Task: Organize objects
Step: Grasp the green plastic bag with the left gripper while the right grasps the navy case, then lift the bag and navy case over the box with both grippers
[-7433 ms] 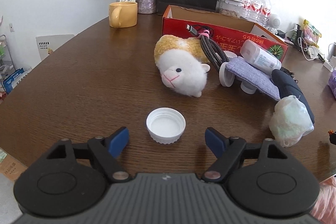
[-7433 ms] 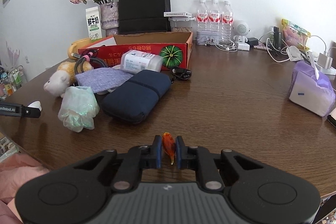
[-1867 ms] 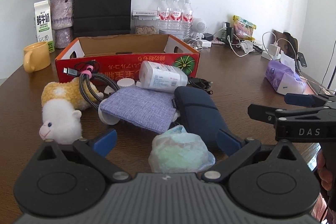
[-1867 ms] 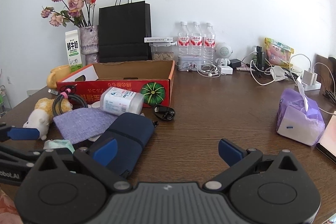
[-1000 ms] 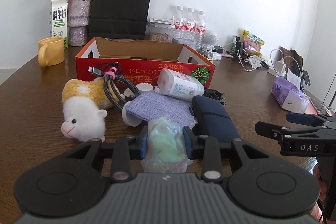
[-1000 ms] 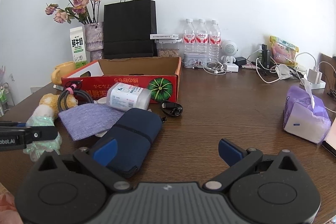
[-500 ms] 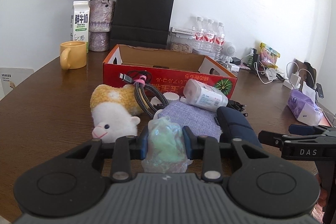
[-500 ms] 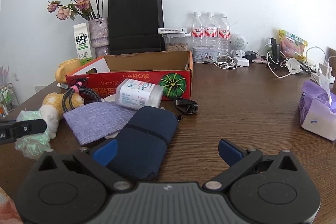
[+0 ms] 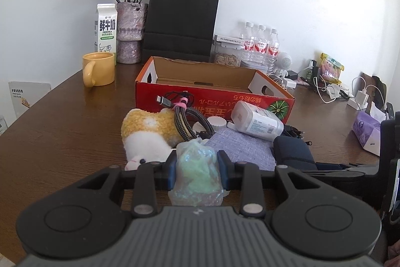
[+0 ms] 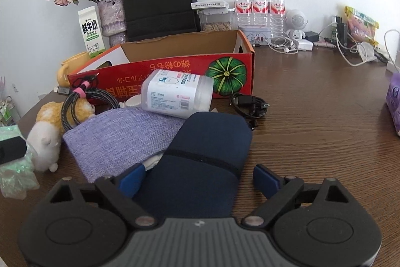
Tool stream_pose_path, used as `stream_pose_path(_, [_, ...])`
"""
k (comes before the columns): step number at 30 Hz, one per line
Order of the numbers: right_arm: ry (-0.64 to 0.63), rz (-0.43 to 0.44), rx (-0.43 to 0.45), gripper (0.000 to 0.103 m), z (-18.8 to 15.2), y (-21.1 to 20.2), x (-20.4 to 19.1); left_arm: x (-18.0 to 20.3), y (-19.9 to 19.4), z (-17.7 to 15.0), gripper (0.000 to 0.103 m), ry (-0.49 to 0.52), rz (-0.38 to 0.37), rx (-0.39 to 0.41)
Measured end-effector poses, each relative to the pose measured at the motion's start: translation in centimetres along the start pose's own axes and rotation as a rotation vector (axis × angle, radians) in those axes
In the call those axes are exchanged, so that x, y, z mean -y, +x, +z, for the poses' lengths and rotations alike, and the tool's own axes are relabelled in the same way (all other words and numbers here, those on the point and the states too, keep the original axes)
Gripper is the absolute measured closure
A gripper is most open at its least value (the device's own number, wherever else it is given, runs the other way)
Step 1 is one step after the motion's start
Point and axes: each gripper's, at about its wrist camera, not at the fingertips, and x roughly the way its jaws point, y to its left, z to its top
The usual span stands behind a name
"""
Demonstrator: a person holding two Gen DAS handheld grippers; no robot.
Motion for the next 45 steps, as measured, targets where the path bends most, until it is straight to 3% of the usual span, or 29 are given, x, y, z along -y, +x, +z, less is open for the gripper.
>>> stream_pose_path(6, [0.0,-0.001,0.006,0.02,0.2,0.1,0.0,0.0,-0.5,0.3,0.07,-0.005,-0.006,0.013])
stream_pose_path(10, [0.033,0.013,0.046,0.034,0.0,-0.5,0.7,-0.4,-0.5,0.4,0.07,-0.011,0.001,0.015])
stream_pose_path(14, [0.008,0.016,0.065,0.038,-0.3,-1.2,0.7,-0.7,-0.4,0.4,0.07,-0.02,0.008,0.014])
stream_pose_path(25, [-0.002,0.027,0.062,0.038,-0.5,-1.6,1.1,-0.9,-0.6,0.6,0.07,-0.031,0.009,0.023])
stream_pose_path(34, [-0.021,0.041,0.035,0.032,-0.2,-0.4,1.0,-0.7,0.4,0.7,0.07,-0.031,0.0,0.007])
stream_pose_path(40, [0.022,0.07,0.06,0.042,-0.1,-1.1,1.9,-0.8,0.7,0.7,0.07,-0.03,0.001,0.003])
stream_pose_path(45, [0.021,0.071,0.123,0.042,0.6,-2.6,2.1,-0.9,0.9,1.2,0.07,-0.028,-0.002,0.016])
